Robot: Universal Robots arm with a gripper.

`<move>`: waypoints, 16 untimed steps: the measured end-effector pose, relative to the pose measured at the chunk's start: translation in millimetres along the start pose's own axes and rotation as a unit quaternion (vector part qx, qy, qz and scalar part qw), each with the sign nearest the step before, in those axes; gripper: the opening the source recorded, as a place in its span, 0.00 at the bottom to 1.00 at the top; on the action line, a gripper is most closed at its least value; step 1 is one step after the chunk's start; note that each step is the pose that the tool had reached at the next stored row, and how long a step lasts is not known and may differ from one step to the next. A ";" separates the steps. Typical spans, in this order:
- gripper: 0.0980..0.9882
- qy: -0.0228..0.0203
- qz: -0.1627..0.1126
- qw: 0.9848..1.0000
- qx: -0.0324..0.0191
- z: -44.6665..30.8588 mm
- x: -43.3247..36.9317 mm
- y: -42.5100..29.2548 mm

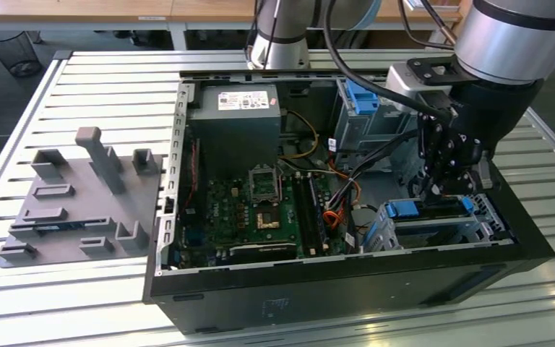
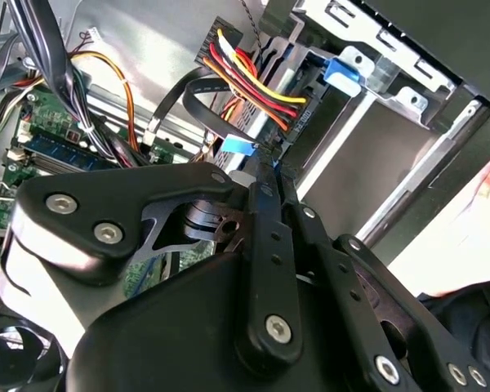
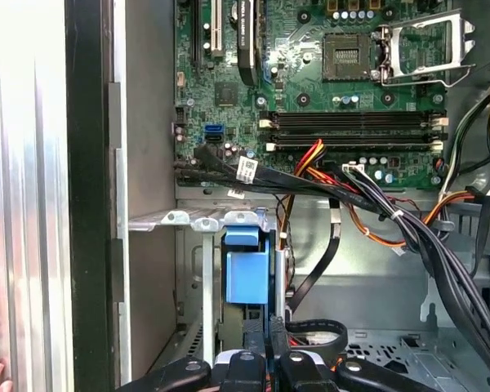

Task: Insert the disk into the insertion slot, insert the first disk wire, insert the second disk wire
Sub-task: 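Insert the second disk wire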

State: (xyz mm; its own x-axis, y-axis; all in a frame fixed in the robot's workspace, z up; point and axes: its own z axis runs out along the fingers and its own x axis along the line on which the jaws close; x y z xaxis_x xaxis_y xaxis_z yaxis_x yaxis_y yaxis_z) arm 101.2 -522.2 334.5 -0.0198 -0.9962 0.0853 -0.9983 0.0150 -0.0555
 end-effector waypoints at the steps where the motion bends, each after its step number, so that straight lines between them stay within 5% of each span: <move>1: 0.05 0.000 0.000 1.000 0.000 0.4 0.0 0.0; 16: 0.05 0.000 -0.005 1.000 0.000 1.7 1.0 -0.9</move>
State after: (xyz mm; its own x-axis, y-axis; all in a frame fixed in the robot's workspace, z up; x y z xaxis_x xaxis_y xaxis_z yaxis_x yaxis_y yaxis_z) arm 102.2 -523.4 333.0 -0.0107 -0.9963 0.0853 -0.9984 0.0060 -0.0555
